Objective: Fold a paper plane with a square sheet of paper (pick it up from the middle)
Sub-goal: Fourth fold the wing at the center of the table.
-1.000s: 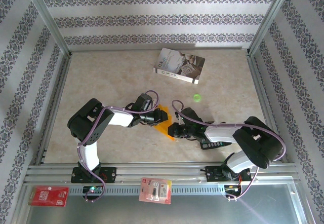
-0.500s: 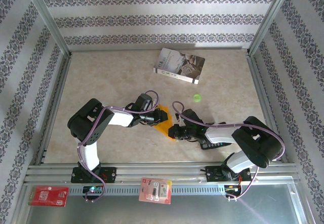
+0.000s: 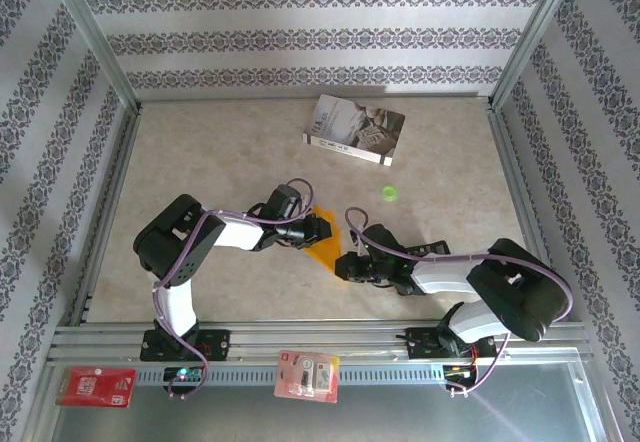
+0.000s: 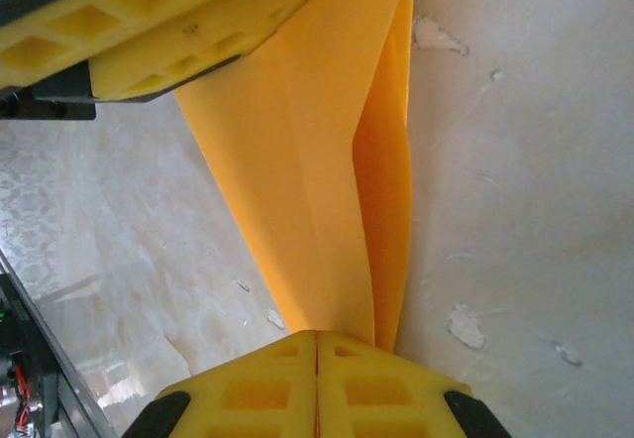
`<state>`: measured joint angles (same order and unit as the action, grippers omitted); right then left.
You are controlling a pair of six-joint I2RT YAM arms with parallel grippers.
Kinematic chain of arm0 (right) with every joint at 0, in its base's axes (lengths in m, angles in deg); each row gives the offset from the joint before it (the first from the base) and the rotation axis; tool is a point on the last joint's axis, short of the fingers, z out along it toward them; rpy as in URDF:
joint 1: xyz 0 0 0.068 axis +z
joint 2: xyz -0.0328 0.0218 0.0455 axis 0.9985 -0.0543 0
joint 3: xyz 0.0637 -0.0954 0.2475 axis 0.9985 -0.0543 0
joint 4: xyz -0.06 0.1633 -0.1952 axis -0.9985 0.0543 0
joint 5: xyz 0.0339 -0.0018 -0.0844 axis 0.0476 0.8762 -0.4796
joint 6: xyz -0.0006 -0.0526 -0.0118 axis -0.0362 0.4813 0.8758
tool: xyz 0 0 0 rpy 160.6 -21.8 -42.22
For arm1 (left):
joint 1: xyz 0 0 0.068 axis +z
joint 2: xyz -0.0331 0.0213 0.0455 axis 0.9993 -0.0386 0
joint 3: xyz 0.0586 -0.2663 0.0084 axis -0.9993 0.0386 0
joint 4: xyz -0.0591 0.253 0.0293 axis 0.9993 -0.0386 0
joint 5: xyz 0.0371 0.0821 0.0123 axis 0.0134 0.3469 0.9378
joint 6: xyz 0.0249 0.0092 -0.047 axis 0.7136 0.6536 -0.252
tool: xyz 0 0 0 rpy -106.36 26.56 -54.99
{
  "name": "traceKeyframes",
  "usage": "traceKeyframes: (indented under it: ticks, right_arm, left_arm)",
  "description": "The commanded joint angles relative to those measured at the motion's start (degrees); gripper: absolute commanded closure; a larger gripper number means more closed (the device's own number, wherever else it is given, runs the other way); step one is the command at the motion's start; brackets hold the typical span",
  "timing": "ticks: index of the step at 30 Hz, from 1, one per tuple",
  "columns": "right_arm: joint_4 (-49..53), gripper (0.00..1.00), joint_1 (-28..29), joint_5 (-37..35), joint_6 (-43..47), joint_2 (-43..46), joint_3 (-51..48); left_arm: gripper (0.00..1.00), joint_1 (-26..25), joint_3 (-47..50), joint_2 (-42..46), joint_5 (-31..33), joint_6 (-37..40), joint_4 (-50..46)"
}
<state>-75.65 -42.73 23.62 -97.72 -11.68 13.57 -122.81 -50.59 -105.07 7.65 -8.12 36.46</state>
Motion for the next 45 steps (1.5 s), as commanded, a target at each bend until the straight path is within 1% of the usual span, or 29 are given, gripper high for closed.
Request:
traceKeyframes:
  ticks: [1, 9, 16, 20, 27, 30, 34, 39, 45]
  right_arm:
    - [7.3, 0.92, 1.8, -0.1, -1.7, 0.2, -2.8]
    - [8.4, 0.92, 4.0, -1.2, -3.0, 2.1, -4.6]
    - [11.5, 0.94, 4.5, -1.4, -2.7, 4.2, -5.1]
    - [14.0, 0.95, 4.5, -1.7, -2.4, 6.8, -5.4]
    - [17.9, 0.95, 0.6, -1.1, 0.1, 15.8, -2.6]
    - [18.0, 0.94, -0.4, -1.8, 1.1, 17.2, -0.3]
    - [17.3, 0.94, -0.5, -0.9, 2.6, 13.5, 4.5]
    - [14.1, 0.93, -0.5, 1.5, 3.9, 5.2, 9.4]
    - [13.7, 0.93, -0.6, 2.6, 5.8, -2.9, 14.2]
  left_arm:
    - [0.77, 1.1, 1.2, -1.9, 3.6, 1.8, -4.5]
    - [0.77, 1.1, 1.4, -2.0, 3.6, 1.7, -4.5]
    - [0.77, 1.1, 1.2, -1.9, 3.7, 1.7, -4.9]
    - [0.77, 1.1, 1.0, -1.9, 3.7, 1.8, -5.3]
    - [0.77, 1.1, 0.8, -1.9, 3.7, 2.2, -5.9]
    - [0.77, 1.1, 0.8, -2.0, 3.8, 2.1, -5.6]
    - [0.77, 1.1, 0.9, -2.2, 3.7, 1.8, -5.2]
    - [0.77, 1.1, 0.8, -1.9, 3.7, 1.9, -5.5]
    - [0.77, 1.0, 0.6, -2.2, 3.6, 1.9, -5.4]
